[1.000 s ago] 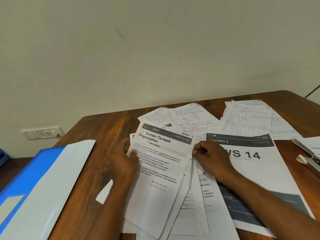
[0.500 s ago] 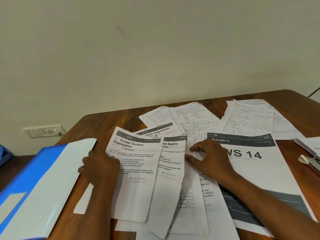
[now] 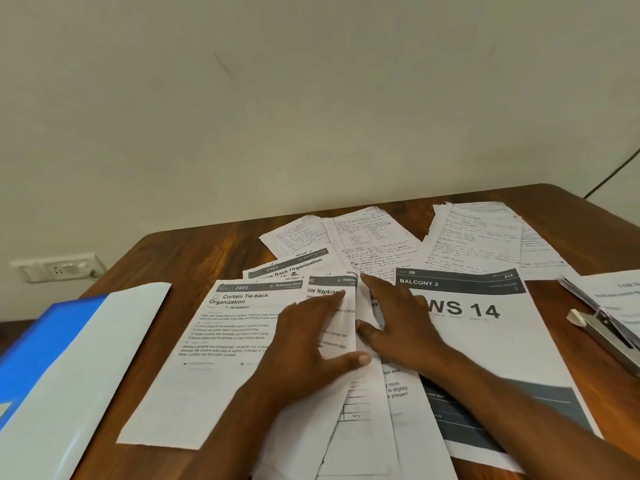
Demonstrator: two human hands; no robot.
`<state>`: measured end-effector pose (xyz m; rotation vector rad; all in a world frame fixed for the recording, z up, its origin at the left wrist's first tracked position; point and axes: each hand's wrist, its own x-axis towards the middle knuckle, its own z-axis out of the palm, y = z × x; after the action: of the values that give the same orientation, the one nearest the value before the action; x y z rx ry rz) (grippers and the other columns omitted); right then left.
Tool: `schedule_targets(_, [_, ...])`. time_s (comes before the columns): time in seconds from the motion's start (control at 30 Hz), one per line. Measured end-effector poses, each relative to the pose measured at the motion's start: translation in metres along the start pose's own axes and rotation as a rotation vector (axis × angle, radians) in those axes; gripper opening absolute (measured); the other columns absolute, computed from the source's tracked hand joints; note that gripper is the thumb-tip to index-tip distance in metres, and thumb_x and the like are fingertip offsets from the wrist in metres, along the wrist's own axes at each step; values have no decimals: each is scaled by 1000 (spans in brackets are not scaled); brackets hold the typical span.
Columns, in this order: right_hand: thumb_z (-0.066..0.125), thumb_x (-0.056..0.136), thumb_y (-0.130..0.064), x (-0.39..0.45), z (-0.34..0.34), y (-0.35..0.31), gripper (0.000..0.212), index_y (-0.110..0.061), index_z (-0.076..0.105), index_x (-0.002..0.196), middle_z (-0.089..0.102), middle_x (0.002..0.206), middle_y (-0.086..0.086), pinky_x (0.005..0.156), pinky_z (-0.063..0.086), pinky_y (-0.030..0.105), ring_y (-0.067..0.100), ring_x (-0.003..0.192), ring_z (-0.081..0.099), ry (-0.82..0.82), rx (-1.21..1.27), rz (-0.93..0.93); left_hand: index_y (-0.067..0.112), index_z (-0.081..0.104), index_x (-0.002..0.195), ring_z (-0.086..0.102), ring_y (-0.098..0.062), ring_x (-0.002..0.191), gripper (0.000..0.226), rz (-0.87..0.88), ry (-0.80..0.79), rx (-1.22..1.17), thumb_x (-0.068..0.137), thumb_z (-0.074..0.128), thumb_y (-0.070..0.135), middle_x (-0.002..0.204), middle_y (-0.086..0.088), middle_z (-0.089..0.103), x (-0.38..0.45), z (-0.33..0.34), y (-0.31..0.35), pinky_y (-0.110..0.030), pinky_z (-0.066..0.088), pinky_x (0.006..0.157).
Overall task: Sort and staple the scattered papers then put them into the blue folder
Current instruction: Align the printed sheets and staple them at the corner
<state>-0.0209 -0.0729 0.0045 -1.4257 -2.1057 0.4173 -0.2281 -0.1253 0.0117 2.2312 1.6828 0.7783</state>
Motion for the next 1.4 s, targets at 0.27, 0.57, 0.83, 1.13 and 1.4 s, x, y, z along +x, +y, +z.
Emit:
schedule_targets(0.27, [70, 92, -49, 6, -1, 5, 95, -36, 7, 163, 34, 164, -17, 120, 17, 42, 15, 150, 28, -110, 70, 41, 43, 29, 161, 30, -2, 152, 116, -10, -61, -36, 64, 66, 96, 165, 23, 32, 1, 5, -8, -42, 29, 126])
schedule_targets(0.57, [71, 87, -61, 11, -3, 5, 110, -28, 0, 165, 28, 167, -17, 125, 12, 44, 16, 156, 19, -164, 96, 33, 46, 21, 162, 28, 1, 151, 105, 28, -80, -15, 72, 72, 58, 166, 26, 26, -1, -2, -1, -42, 28, 126])
schedule_targets(0.83, [82, 77, -62, 9, -1, 5, 105, -31, 24, 160, 51, 150, -19, 118, 22, 39, 12, 143, 39, -40, 206, 58, 49, 29, 160, 46, 0, 139, 96, -16, -72, -105, 73, 69, 45, 153, 23, 48, -4, -5, -12, -36, 38, 120])
schedule_targets(1.13, [91, 72, -50, 6, -3, 6, 97, -32, 40, 153, 60, 141, -8, 112, 44, 35, 9, 129, 55, 41, 318, 65, 62, 33, 146, 21, 30, 130, 79, 38, -52, -10, 87, 78, 35, 141, 52, 22, -3, -1, -11, -5, 17, 110])
schedule_targets(1.4, [87, 81, -29, 5, 0, 9, 75, -22, 49, 146, 59, 131, -2, 104, 48, 33, 11, 116, 56, 147, 268, 64, 52, 35, 157, 7, 15, 146, 72, 61, -142, 52, 88, 56, 57, 164, 24, 22, -3, 4, -3, -32, 4, 128])
